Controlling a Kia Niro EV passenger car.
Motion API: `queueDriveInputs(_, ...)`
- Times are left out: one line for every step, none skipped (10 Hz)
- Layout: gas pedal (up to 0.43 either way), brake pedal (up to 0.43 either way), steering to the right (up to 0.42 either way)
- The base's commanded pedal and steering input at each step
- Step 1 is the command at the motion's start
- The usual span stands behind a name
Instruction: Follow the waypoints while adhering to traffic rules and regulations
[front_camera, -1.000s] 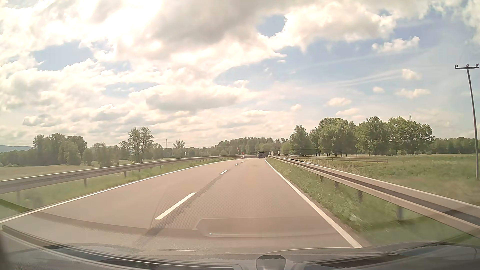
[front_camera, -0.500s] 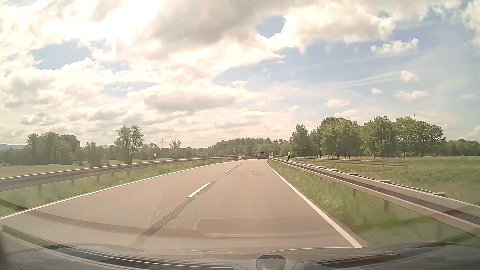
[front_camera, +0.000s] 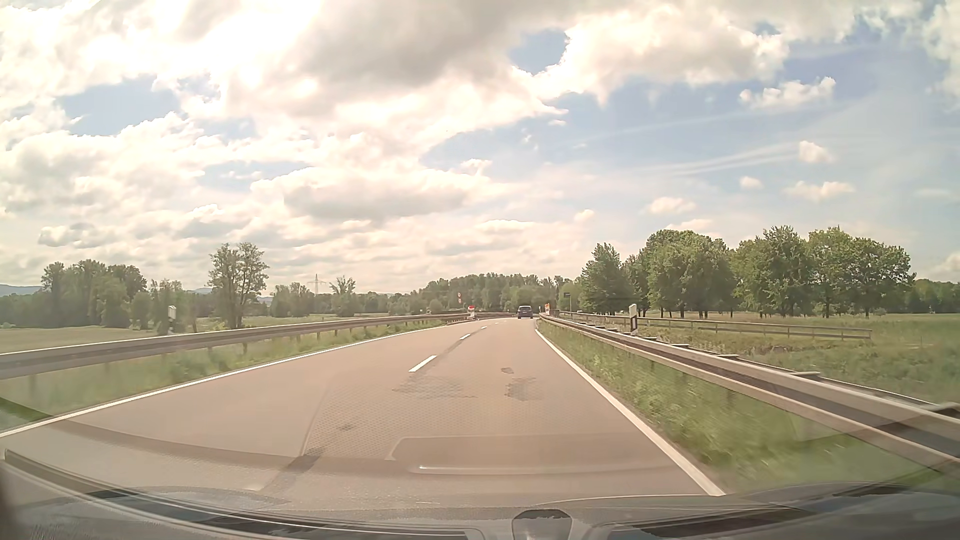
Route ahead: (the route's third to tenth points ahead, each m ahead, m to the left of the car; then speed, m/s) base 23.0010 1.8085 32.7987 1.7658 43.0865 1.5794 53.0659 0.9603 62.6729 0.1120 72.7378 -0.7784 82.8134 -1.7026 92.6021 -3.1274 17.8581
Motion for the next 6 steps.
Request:
queueDriveInputs(0.110,0.000,0.003)
queueDriveInputs(0.110,0.000,0.003)
queueDriveInputs(0.110,0.000,0.003)
queueDriveInputs(0.110,0.000,0.003)
queueDriveInputs(0.098,0.000,0.004)
queueDriveInputs(0.098,0.000,0.004)
